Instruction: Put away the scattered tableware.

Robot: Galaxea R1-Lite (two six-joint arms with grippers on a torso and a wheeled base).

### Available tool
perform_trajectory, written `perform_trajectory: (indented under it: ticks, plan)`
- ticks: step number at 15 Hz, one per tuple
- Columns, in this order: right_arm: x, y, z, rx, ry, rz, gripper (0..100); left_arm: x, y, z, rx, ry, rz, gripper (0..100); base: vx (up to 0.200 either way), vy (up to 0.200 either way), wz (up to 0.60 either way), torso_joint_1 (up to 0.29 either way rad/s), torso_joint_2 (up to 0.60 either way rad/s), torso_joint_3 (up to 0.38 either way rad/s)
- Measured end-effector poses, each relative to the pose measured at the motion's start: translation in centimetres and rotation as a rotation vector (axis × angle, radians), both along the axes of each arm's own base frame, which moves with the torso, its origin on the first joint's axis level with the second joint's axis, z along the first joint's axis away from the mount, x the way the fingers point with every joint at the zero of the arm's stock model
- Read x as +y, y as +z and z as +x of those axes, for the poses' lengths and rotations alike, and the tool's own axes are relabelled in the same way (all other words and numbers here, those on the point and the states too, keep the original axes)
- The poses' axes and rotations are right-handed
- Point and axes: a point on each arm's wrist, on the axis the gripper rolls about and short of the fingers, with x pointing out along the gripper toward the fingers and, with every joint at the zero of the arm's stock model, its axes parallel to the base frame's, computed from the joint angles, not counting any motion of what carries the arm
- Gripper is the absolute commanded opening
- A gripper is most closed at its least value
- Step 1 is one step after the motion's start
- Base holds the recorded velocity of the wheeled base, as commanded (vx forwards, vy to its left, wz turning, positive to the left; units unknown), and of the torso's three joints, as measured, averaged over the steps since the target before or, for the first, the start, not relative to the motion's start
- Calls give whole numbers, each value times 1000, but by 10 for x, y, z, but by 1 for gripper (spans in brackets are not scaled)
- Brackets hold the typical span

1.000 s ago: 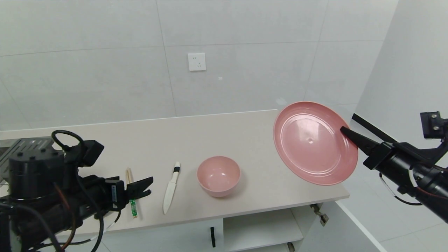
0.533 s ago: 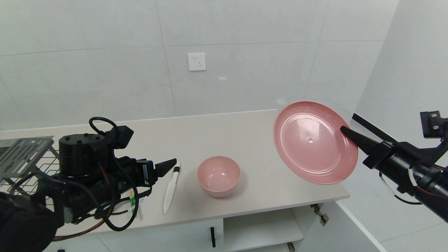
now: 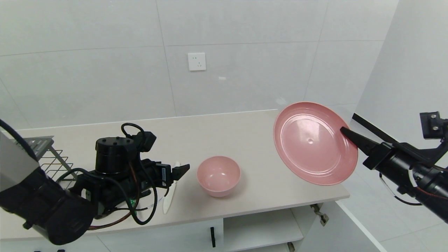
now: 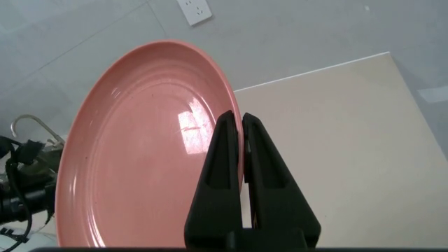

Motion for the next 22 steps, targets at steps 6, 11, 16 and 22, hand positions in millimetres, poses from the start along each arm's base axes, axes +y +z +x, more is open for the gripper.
perform_trajectory:
  ticks: [6, 11, 16, 22]
  plan:
    - [2, -2, -1, 11, 11, -3, 0, -7, -17, 25, 23, -56, 15, 100, 0, 0, 0, 0, 0, 0]
    - [2, -4, -2, 18, 13, -6, 0, -22, -43, 41, 70, -64, 42, 100, 0, 0, 0, 0, 0, 0]
    - [6, -6, -4, 27, 29, -8, 0, -33, -60, 46, 101, -86, 54, 100, 0, 0, 0, 0, 0, 0]
    - [8, -8, -7, 38, 44, -11, 0, -43, -70, 67, 90, -85, 45, 100, 0, 0, 0, 0, 0, 0]
